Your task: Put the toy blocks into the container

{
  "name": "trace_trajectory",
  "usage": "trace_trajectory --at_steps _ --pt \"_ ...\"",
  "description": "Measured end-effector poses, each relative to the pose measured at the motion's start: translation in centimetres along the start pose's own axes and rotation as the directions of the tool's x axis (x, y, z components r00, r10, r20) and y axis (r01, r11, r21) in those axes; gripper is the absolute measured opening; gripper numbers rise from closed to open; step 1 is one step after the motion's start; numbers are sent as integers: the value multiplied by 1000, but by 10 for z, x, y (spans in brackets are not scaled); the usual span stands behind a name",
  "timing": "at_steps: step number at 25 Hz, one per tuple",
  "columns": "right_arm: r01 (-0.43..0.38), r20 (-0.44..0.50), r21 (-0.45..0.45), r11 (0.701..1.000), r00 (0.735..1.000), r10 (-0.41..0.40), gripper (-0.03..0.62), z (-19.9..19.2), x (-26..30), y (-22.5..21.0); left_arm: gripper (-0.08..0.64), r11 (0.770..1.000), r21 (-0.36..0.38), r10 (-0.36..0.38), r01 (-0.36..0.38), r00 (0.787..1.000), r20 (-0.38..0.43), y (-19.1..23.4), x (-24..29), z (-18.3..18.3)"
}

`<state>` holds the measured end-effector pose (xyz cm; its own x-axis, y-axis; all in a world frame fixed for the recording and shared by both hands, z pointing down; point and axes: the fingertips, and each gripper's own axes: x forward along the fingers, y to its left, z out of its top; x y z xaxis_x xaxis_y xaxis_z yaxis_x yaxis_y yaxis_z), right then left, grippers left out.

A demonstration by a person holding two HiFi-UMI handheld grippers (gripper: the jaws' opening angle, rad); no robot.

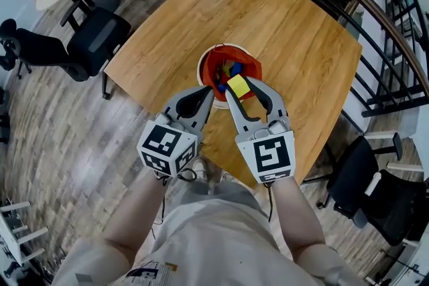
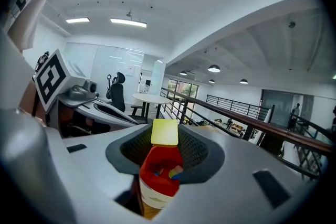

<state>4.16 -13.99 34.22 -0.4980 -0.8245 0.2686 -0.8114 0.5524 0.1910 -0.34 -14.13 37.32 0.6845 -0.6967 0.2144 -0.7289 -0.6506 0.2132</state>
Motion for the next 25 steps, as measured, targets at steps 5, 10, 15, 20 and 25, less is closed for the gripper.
trace_trajectory --at_steps 5,10,15,20,25 --pt "8 -62 7 1000 998 -8 150 -17 22 -11 12 1000 -5 -13 13 999 -34 9 15 -11" --pt "3 -135 8 1000 991 -1 150 -38 40 -17 12 1000 -25 -14 12 998 -67 21 26 -24" --pt "-5 -218 -8 1000 976 3 150 -64 56 -18 12 999 -43 -20 15 995 -94 30 33 -37" --pt "-26 -304 -9 1000 952 22 150 -89 66 -15 12 998 -56 -33 27 994 -107 32 38 -46" --pt "-46 -376 -38 998 926 28 150 -105 73 -15 12 997 -58 -48 42 992 -116 32 42 -50"
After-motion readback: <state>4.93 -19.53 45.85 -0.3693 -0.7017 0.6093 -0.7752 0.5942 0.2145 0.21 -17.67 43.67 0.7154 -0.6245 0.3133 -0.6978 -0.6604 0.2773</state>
